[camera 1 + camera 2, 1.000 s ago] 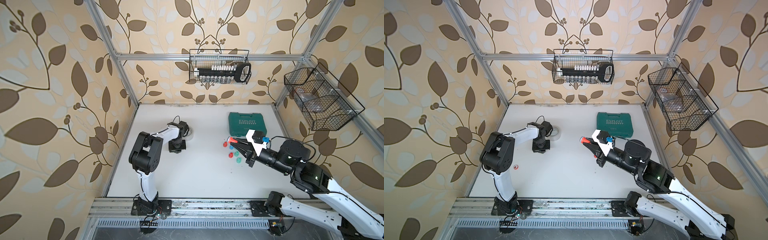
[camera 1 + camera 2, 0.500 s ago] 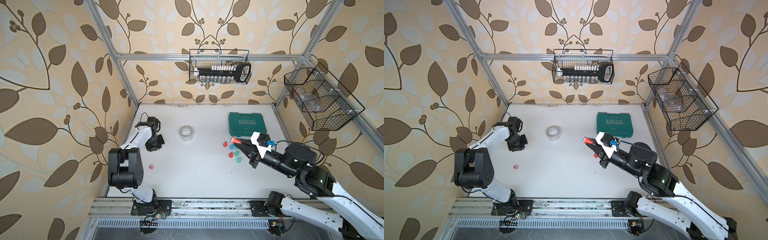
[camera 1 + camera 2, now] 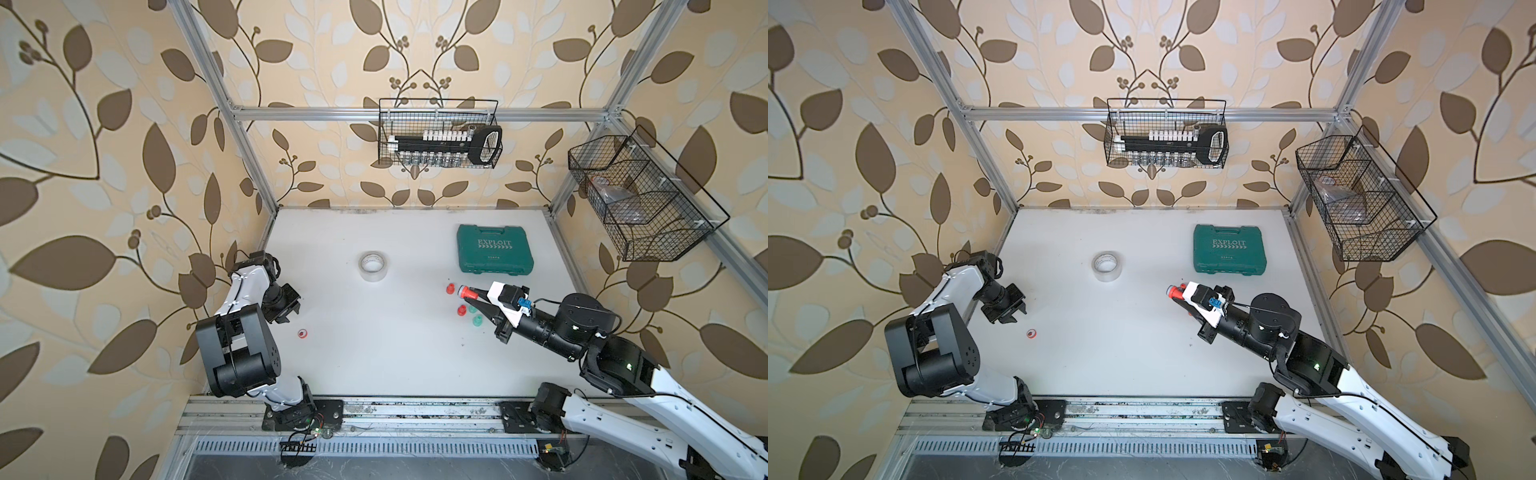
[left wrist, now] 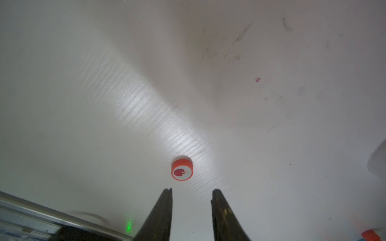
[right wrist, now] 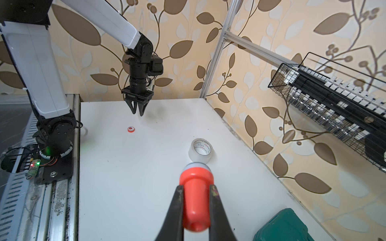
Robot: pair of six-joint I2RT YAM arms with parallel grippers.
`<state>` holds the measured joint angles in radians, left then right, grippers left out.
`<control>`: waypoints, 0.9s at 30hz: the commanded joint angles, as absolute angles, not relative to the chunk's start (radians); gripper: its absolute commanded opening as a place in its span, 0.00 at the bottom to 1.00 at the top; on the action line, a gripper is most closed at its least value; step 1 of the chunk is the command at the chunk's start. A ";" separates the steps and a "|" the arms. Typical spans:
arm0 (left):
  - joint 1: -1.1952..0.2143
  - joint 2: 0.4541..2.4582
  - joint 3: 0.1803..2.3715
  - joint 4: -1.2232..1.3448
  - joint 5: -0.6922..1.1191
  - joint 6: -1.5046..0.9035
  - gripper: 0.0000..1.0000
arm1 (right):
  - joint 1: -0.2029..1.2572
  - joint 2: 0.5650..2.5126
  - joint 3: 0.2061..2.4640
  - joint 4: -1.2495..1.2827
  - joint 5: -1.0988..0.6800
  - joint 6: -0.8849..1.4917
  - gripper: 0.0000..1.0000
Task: Close the stamp cap
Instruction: Pick up the cover from the center of the board.
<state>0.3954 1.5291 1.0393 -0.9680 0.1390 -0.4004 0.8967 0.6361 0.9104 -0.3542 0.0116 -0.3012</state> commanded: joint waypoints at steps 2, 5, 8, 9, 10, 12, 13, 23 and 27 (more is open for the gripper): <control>0.426 1.536 0.991 -1.031 0.172 -0.440 0.35 | 0.900 0.606 0.903 -0.318 0.011 -0.364 0.00; 0.426 1.551 0.983 -1.033 0.194 -0.440 0.36 | 0.900 0.593 0.900 -0.321 0.018 -0.389 0.00; 0.426 1.581 0.985 -1.033 0.212 -0.431 0.40 | 0.899 0.571 0.893 -0.318 0.030 -0.404 0.00; 0.426 1.587 0.982 -1.031 0.218 -0.432 0.41 | 0.900 0.566 0.891 -0.315 0.035 -0.411 0.00; 0.426 1.594 0.979 -1.027 0.225 -0.430 0.41 | 0.900 0.560 0.890 -0.314 0.040 -0.415 0.00; 0.427 1.605 0.979 -1.023 0.228 -0.427 0.42 | 0.900 0.557 0.891 -0.316 0.043 -0.428 0.00; 0.426 1.610 0.978 -1.019 0.228 -0.425 0.43 | 0.899 0.557 0.892 -0.317 0.045 -0.432 0.00; 0.392 1.665 0.979 -0.997 0.169 -0.434 0.41 | 0.899 0.567 0.888 -0.314 0.054 -0.451 0.00; 0.374 1.687 0.981 -0.993 0.159 -0.439 0.41 | 0.897 0.569 0.887 -0.317 0.059 -0.465 0.00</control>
